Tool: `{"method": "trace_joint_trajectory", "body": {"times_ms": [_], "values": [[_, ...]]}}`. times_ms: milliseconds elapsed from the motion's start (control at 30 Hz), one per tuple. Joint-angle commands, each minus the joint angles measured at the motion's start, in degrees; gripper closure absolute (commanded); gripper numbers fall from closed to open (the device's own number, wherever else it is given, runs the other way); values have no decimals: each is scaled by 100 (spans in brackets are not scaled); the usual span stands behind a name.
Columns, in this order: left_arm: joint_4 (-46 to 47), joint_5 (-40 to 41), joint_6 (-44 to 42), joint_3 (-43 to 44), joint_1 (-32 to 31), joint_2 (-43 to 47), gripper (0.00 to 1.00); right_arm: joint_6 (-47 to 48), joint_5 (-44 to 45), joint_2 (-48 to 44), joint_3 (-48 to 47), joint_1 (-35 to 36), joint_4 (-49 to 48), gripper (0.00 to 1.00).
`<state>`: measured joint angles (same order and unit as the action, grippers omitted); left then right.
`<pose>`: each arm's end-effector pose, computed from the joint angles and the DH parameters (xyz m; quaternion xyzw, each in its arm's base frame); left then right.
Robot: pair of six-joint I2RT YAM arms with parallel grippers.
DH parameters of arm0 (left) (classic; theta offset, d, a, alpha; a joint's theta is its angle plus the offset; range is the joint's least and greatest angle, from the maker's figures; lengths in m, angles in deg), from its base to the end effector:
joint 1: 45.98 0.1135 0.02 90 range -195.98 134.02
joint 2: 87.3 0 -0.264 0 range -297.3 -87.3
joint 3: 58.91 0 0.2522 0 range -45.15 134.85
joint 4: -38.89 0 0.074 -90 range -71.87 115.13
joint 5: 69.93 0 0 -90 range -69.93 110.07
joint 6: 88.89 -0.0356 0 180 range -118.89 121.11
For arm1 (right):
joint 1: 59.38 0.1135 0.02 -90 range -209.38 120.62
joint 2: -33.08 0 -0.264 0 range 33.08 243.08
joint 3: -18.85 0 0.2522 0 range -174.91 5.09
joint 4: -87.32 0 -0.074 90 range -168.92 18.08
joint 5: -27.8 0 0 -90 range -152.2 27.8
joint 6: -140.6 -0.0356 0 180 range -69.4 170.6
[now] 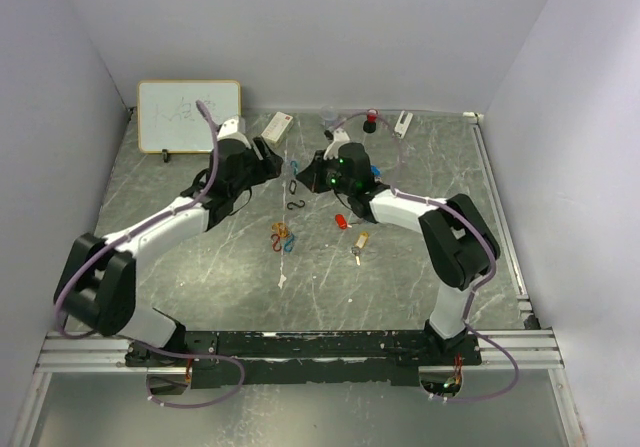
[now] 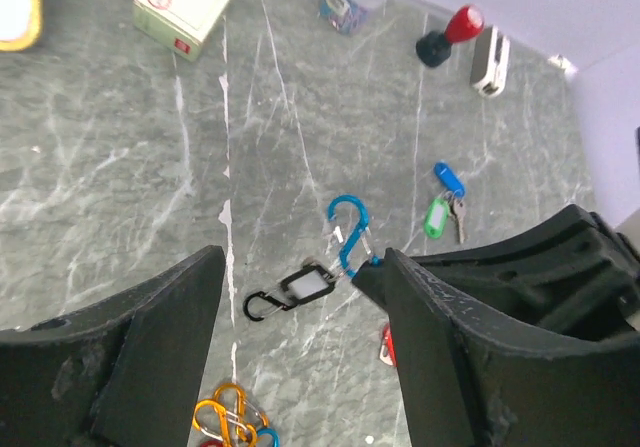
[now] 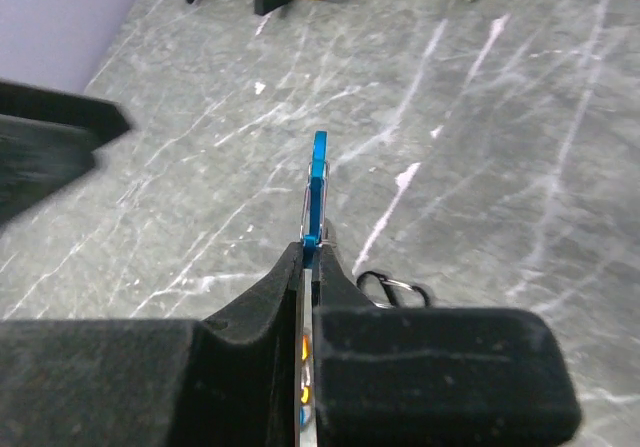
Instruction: Put the keys on the keyring
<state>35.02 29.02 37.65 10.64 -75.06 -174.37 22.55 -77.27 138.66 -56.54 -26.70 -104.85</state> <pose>0.3074 -0.1646 0.2614 -0.0975 0.8189 -0.2503 0.5072 0.3417 0.2302 0.2075 -0.1094 0.7984 0.3860 0.4490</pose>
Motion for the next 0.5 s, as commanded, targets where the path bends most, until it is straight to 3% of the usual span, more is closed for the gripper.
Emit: {"method": "trace_joint_trajectory", "body": {"times_ms": [0, 267, 467], "values": [[183, 622, 66, -354, 20, 703, 24, 74, 392, -453, 232, -366, 58, 100], [132, 218, -46, -333, 70, 606, 23, 235, 1428, -1006, 615, -1225, 849, 100], [260, 11, 9, -310, 71, 411, 24, -182, 2072, -1510, 1158, -1974, 1247, 100]]}}
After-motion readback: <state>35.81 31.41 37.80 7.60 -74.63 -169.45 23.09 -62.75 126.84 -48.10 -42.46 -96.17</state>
